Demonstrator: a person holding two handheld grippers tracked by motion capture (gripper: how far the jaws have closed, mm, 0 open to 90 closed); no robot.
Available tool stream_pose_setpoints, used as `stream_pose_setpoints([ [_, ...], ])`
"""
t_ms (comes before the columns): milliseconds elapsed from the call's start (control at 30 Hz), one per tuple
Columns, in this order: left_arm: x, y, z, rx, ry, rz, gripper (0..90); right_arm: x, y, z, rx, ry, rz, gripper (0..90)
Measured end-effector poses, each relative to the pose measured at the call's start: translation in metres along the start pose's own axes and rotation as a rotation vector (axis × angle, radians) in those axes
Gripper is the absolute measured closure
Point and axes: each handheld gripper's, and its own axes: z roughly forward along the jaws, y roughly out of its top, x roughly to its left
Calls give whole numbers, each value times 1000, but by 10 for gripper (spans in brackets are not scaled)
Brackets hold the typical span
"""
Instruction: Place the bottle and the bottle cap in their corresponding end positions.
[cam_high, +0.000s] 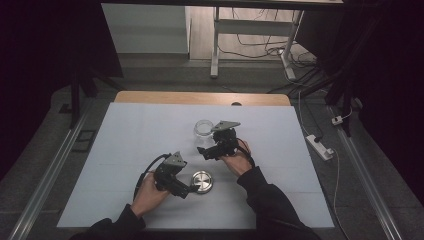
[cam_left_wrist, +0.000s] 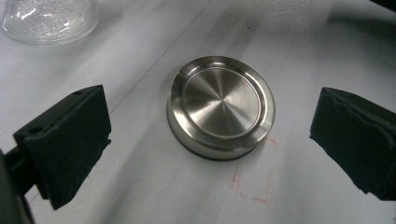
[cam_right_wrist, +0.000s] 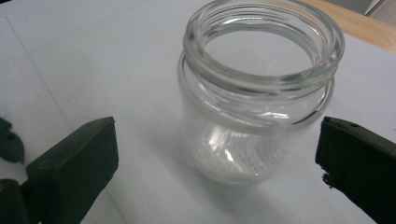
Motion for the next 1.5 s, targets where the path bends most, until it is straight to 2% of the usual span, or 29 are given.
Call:
stream_pose_setpoints([
  [133, 2, -3, -8, -2, -2, 1, 0, 4, -3, -8, -3, 4, -13, 0],
  [267, 4, -9, -17, -16, -1, -14, 0, 8, -7, -18, -7, 15, -20, 0],
  [467, 6, -18, -33, -30, 16, -29, 0, 14, -16, -35, -1, 47, -23, 0],
  [867, 5, -42, -63, -57, 50, -71, 0, 26, -38, -71, -24, 76, -22, 0],
  [1133, 4, -60, -82, -78, 81, -105, 0, 30, -54, -98, -45, 50, -20, 0],
  [1500, 2, -85, -106, -106, 125, -152, 0, 25, -82, -132, -36, 8, 23, 0],
])
